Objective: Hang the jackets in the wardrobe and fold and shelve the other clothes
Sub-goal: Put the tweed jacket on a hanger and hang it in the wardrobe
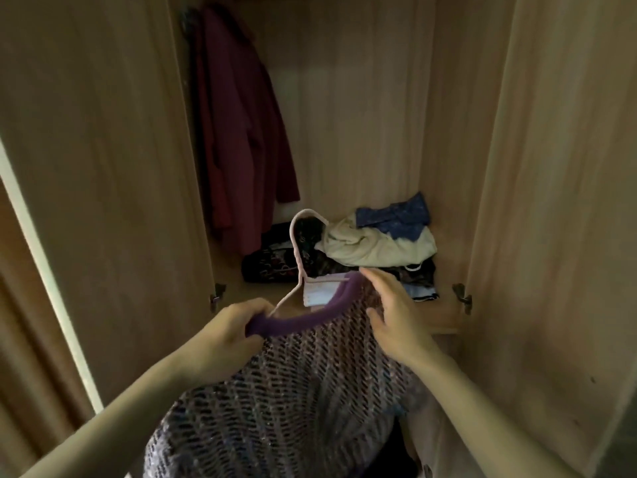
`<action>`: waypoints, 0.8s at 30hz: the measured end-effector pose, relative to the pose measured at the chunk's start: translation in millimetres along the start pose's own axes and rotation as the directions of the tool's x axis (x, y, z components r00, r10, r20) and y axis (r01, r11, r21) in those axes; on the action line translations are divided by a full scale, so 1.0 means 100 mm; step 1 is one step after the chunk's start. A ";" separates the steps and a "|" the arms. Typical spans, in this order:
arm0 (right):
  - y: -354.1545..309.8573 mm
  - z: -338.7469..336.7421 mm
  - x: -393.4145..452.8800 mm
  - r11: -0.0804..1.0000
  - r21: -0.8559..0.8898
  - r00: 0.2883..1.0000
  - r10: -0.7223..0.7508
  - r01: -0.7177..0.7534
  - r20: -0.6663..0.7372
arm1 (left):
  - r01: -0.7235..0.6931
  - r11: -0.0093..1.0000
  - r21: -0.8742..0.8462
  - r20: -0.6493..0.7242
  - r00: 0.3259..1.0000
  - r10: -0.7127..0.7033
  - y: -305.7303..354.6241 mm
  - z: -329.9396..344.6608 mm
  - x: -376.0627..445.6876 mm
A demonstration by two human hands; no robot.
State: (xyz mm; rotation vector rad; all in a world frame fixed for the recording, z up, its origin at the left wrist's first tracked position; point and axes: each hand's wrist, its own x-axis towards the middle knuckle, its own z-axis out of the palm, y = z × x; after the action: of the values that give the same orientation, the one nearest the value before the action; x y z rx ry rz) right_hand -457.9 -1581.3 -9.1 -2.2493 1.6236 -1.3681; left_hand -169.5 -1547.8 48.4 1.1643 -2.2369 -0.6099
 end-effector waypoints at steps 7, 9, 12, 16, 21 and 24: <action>0.10 -0.07 0.21 0.989 -0.059 0.980 -0.143 0.136 -0.138 | -0.135 0.975 0.178 -0.039 0.989 0.144 0.18 -0.25 -0.10; 0.13 -0.11 0.20 0.990 -0.014 0.971 -0.138 0.138 -0.198 | -0.179 0.948 0.265 -0.054 0.978 0.200 0.20 -0.27 -0.07; 0.15 -0.18 0.19 0.984 0.024 0.948 -0.162 0.175 -0.275 | -0.212 0.878 0.430 -0.090 0.957 0.275 0.17 -0.31 0.03; 0.17 -0.34 0.24 0.972 0.074 0.908 -0.178 0.222 -0.380 | -0.005 0.857 0.516 -0.367 0.902 0.226 0.11 -0.31 0.10; 0.28 -0.50 0.34 0.968 0.109 0.886 -0.156 0.224 -0.437 | 0.130 0.821 0.556 -0.566 0.782 0.260 0.15 -0.14 0.15; 0.28 -0.57 0.41 0.963 0.168 0.897 -0.123 0.212 -0.424 | 0.064 0.790 0.610 -0.552 0.750 0.365 0.11 -0.10 0.20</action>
State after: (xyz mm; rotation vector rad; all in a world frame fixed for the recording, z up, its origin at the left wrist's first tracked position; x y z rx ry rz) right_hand -514.4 -1601.7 36.5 -2.1202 1.3080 -2.0673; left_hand -179.6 -1560.2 67.7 1.1910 -1.8830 0.5830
